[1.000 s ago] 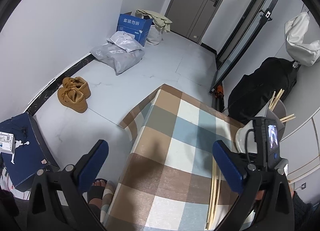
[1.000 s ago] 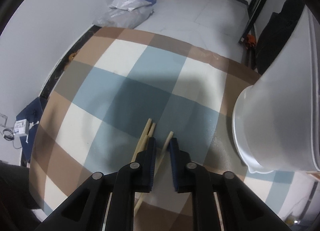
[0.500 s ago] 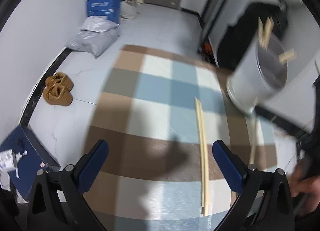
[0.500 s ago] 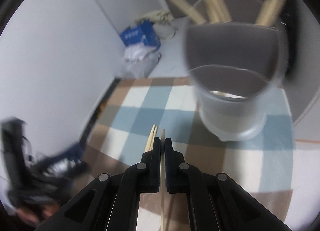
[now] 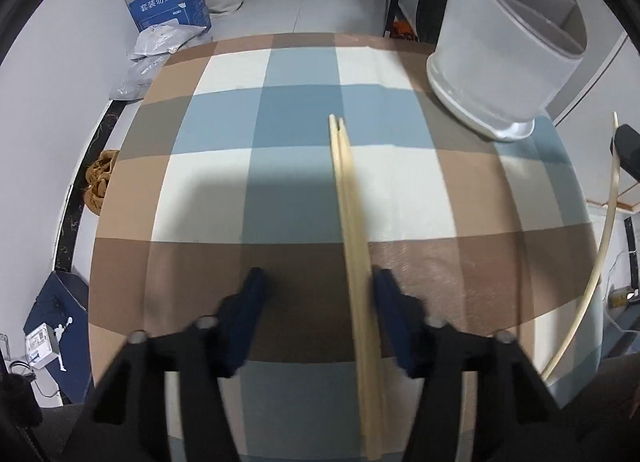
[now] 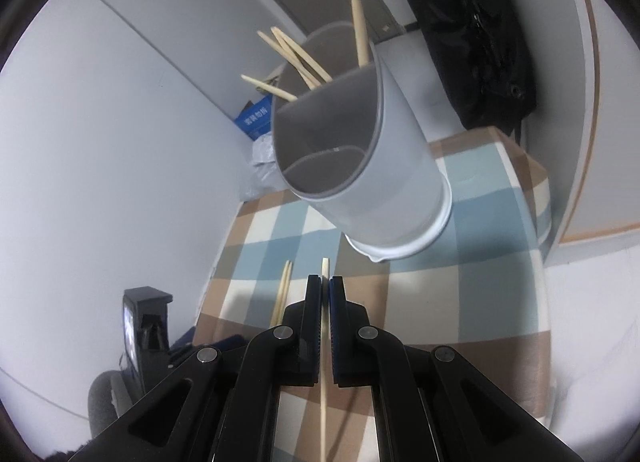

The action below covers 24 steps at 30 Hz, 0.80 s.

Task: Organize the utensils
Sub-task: 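Lift the chopstick with the right gripper while the left gripper closes on another chopstick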

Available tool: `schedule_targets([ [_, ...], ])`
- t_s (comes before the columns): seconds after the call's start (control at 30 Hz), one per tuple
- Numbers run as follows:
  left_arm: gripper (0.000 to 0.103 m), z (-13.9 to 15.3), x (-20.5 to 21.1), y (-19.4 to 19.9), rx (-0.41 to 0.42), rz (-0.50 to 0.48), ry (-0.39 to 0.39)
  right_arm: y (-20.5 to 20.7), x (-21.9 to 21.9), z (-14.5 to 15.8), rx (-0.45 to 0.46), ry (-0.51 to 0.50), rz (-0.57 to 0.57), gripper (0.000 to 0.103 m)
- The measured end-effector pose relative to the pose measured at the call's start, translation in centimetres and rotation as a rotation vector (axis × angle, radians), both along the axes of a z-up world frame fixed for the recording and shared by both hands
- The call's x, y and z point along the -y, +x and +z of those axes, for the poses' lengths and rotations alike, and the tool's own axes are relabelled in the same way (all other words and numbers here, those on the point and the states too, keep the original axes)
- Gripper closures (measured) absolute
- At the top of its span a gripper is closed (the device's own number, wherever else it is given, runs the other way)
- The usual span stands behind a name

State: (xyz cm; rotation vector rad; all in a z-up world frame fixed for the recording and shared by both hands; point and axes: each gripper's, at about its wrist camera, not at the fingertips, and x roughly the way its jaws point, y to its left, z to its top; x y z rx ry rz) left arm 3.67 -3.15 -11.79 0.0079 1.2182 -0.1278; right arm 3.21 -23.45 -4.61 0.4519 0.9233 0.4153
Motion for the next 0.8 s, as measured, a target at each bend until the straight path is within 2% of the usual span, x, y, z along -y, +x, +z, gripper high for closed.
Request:
schedule_targets([
  [0.03, 0.085, 0.2, -0.2, -0.1, 0.005, 0.005, -0.008, -0.1, 0.0, 0.3, 0.011, -0.003, 0.001, 0.100],
  [0.07, 0.091, 0.3, -0.4, -0.2, 0.004, 0.008, -0.012, -0.2, 0.2, 0.4, 0.015, 0.000, 0.002, 0.100],
  [0.13, 0.096, 0.3, -0.8, -0.4, 0.003, 0.016, -0.029, -0.3, 0.3, 0.6, 0.012, 0.006, 0.006, 0.100],
  [0.27, 0.096, 0.8, -1.9, -0.7, -0.033, 0.003, -0.190, -0.2, 0.0, 0.5, 0.009, 0.012, 0.014, 0.100],
  [0.37, 0.096, 1.8, -2.3, -1.4, -0.015, -0.042, -0.243, -0.1, -0.3, 0.6, 0.021, 0.014, 0.025, 0.100],
  [0.5, 0.096, 1.3, -3.2, -1.4, -0.085, -0.066, -0.345, 0.1, -0.6, 0.7, 0.027, 0.022, 0.037, 0.100],
  [0.57, 0.096, 1.1, -3.7, -1.5, -0.073, -0.042, -0.298, 0.3, -0.9, 0.8, 0.029, 0.020, 0.041, 0.100],
  [0.67, 0.094, 1.1, -4.0, -1.3, -0.089, -0.034, -0.288, 0.4, -1.1, 0.7, 0.028, 0.018, 0.045, 0.100],
  [0.77, 0.084, 1.6, -4.1, -1.0, -0.066, -0.026, -0.233, 0.5, -1.3, 0.6, 0.026, 0.014, 0.049, 0.100],
  [0.8, 0.083, 2.1, -3.8, -0.9, -0.067, -0.027, -0.241, 0.5, -1.3, 0.6, 0.025, 0.014, 0.049, 0.100],
])
